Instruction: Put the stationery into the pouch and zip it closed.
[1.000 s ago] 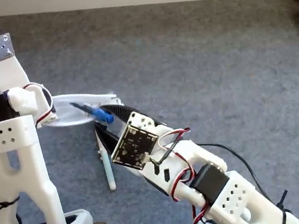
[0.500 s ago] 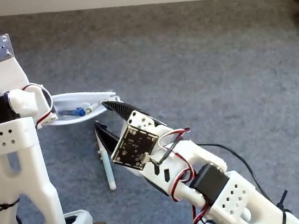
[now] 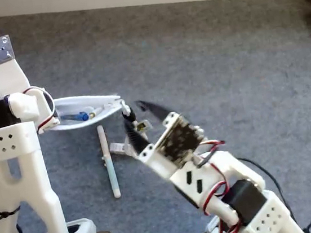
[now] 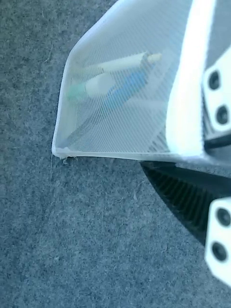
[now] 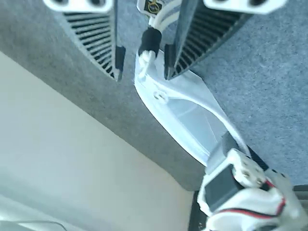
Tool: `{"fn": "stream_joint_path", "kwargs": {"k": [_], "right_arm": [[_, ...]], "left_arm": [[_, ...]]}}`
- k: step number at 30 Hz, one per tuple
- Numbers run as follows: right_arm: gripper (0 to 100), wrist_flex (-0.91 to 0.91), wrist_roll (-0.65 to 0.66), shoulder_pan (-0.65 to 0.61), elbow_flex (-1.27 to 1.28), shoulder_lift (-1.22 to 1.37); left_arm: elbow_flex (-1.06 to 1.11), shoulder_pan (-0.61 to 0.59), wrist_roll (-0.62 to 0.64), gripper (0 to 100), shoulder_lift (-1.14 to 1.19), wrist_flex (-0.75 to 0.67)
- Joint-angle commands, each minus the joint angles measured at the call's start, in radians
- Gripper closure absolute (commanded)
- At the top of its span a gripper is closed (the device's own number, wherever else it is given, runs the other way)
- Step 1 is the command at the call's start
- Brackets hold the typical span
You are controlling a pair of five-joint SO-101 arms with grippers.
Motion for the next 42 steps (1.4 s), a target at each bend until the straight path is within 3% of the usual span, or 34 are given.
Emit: {"fn": "stream_joint_path", "kwargs": {"k": [1, 8, 17, 27, 34, 42], "right_arm": [[86.4, 0.053, -0.066, 0.094, -0.028, -0.045], [86.4, 0.165, -0.086, 0.154, -0.028, -0.016], [86.4, 0.180, -0.086, 0.150, -0.027, 0.153], [86.1, 0.180, -0.083, 0.012, -0.021, 0.352], [86.1, 0.173, -0.081, -0.059, -0.031, 0.547], [86.1, 0.154, -0.080, -0.110, -0.147, 0.743]], "left_arm": [[0.013, 0.012, 0.003, 99, 0.012, -0.023], [0.007, -0.025, 0.006, 99, 0.012, -0.023], [-0.005, -0.182, 0.006, 99, -0.054, -0.023], [0.068, -0.280, 0.006, 99, -0.262, -0.025], [0.073, -0.389, 0.008, 99, -0.280, -0.044], [0.073, -0.432, 0.009, 99, -0.280, -0.044]]}}
